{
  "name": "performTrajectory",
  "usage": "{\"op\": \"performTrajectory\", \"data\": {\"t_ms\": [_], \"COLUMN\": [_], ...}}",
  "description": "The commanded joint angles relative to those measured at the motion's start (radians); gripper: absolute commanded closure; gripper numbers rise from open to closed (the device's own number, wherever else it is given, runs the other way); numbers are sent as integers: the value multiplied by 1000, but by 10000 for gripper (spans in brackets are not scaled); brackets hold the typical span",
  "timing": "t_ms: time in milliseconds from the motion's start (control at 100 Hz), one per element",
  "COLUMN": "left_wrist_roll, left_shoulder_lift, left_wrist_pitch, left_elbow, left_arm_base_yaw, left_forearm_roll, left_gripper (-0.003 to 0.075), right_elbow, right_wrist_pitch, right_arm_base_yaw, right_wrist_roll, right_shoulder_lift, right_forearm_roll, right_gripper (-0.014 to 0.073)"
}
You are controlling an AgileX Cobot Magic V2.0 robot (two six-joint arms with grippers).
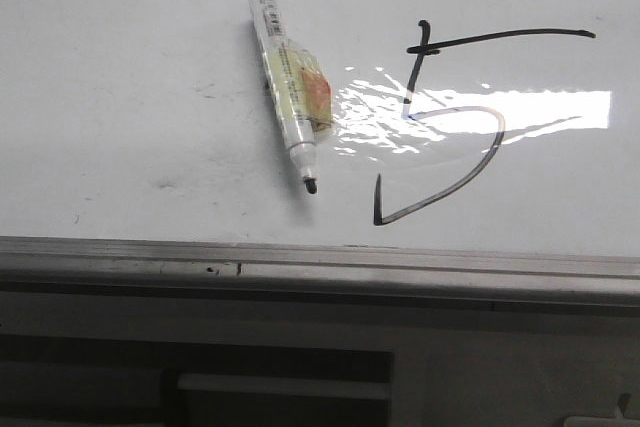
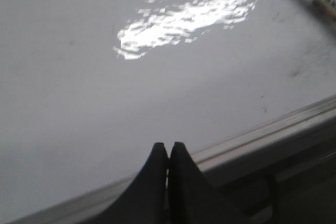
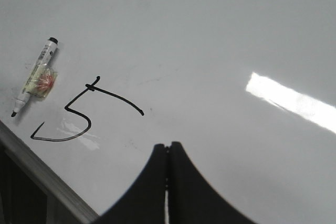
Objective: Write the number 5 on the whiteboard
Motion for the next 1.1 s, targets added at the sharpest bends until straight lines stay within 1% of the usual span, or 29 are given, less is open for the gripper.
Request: {"op": "performTrajectory", "data": {"t_ms": [0, 60, 80, 110, 200, 320, 1090], "left_wrist_roll": [1, 1, 1, 1, 1, 1, 1], "left_shoulder_lift": [-31, -73, -89, -87, -84, -85, -85], "left_wrist_pitch": [-76, -71, -38, -2, 16, 13, 13], "left_elbow": [17, 44, 44, 41, 42, 42, 42], "left_arm_base_yaw": [41, 64, 69, 76, 99, 117, 116], "left_forearm_roll": [-1, -11, -16, -21, -35, -36, -36], "left_gripper": [741, 741, 741, 741, 741, 741, 741], "right_elbow": [-21, -21, -21, -21, -21, -21, -18], "right_wrist_pitch": [-67, -67, -67, -67, -67, -65, -55], "right_arm_base_yaw": [-5, -5, -5, -5, -5, -5, -9], "right_wrist_roll": [1, 1, 1, 1, 1, 1, 1], "right_shoulder_lift": [17, 17, 17, 17, 17, 17, 17], "right_forearm_roll": [-30, -30, -30, -30, -30, -30, -42], "right_gripper": [657, 657, 657, 657, 657, 657, 657]}}
